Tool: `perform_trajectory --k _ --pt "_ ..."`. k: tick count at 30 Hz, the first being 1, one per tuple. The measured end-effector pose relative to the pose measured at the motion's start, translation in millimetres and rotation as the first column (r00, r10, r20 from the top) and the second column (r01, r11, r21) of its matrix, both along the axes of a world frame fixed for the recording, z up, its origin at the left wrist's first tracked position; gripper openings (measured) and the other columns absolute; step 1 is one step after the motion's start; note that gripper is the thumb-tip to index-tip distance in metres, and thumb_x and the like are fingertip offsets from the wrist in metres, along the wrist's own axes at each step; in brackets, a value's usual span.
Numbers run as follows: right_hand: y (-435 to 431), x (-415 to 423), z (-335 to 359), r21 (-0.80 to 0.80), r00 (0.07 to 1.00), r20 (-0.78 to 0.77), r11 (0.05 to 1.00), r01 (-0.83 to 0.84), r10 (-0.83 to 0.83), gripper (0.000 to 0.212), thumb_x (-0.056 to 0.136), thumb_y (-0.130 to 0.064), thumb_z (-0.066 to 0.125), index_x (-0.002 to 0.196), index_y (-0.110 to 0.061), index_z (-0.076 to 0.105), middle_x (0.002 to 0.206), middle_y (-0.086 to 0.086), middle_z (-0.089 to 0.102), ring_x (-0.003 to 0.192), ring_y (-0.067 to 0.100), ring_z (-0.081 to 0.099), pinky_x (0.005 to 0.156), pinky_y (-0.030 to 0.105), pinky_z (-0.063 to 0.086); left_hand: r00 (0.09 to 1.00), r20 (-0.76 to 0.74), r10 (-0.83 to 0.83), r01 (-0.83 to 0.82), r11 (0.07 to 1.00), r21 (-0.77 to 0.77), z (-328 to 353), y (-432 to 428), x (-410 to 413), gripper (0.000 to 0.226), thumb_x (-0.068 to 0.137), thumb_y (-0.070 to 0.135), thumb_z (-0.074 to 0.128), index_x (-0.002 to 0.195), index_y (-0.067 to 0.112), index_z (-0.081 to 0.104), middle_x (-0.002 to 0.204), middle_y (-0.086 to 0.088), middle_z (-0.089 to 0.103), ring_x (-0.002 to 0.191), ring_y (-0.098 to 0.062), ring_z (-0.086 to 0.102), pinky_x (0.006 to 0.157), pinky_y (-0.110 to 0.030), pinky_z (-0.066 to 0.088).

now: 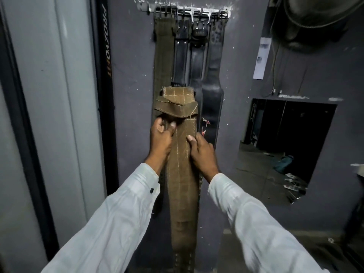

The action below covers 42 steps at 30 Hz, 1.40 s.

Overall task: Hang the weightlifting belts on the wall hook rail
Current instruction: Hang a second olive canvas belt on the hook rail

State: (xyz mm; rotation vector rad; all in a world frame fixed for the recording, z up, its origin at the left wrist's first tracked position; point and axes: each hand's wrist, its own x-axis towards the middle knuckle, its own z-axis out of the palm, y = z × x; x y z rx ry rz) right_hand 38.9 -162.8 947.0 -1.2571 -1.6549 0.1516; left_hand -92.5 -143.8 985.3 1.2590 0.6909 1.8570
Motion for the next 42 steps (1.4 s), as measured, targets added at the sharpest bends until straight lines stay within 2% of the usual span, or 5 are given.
perform_trajectory --k 6,17,22,33,42 --pt "-6.3 11.5 -2.0 -0.097 0.995 0.010 0.991 -0.097 0.099 0.038 0.095 -0.061 0.038 0.108 -0.028 0.051 0.115 0.002 0.067 0.109 0.032 0.061 0.095 0.048 0.048 0.997 0.058 0.060 -0.060 0.998 0.007 15.5 2.1 -1.3 0.017 0.093 0.003 0.059 0.093 0.019 0.059 0.099 -0.006 0.067 0.094 -0.021 0.062 0.087 -0.040 0.052" --pt "-18.5 29.8 -26.3 -0.167 0.978 -0.054 0.964 -0.206 0.200 0.019 0.099 -0.050 0.041 0.102 -0.039 0.055 0.106 -0.009 0.066 0.108 0.023 0.061 0.100 0.052 0.048 0.982 0.187 0.040 -0.041 0.999 0.005 19.2 -1.4 8.8 0.020 0.092 -0.002 0.056 0.085 0.016 0.054 0.087 -0.005 0.060 0.087 -0.021 0.054 0.079 -0.036 0.047" --pt "-32.8 29.2 -36.6 -0.105 0.971 -0.163 0.976 -0.193 0.175 0.013 0.103 -0.044 0.044 0.094 -0.041 0.053 0.091 -0.021 0.065 0.091 0.000 0.062 0.083 0.029 0.049 0.984 0.175 0.034 -0.039 0.999 0.022 19.4 -7.0 16.4 0.021 0.092 -0.004 0.055 0.086 0.015 0.054 0.088 -0.005 0.060 0.087 -0.020 0.054 0.077 -0.033 0.047" --pt "-48.5 47.6 -46.1 -0.153 0.913 -0.285 0.927 -0.343 0.290 0.020 0.102 -0.041 0.048 0.116 -0.031 0.059 0.109 -0.015 0.068 0.105 0.004 0.064 0.092 0.024 0.050 0.976 0.216 0.022 -0.025 1.000 0.014 31.4 -7.4 21.2 0.024 0.090 -0.006 0.056 0.082 0.017 0.053 0.083 -0.004 0.059 0.085 -0.021 0.052 0.078 -0.037 0.045" --pt "-57.3 66.1 -84.0 -0.344 0.911 -0.273 0.853 -0.393 0.309 0.032 0.096 -0.054 0.053 0.108 -0.025 0.063 0.107 0.001 0.071 0.104 0.021 0.068 0.096 0.046 0.053 0.983 0.182 -0.012 0.005 0.999 0.034 42.8 -8.4 22.5 0.018 0.088 -0.006 0.056 0.094 0.011 0.057 0.098 -0.014 0.061 0.091 -0.024 0.055 0.082 -0.040 0.046"
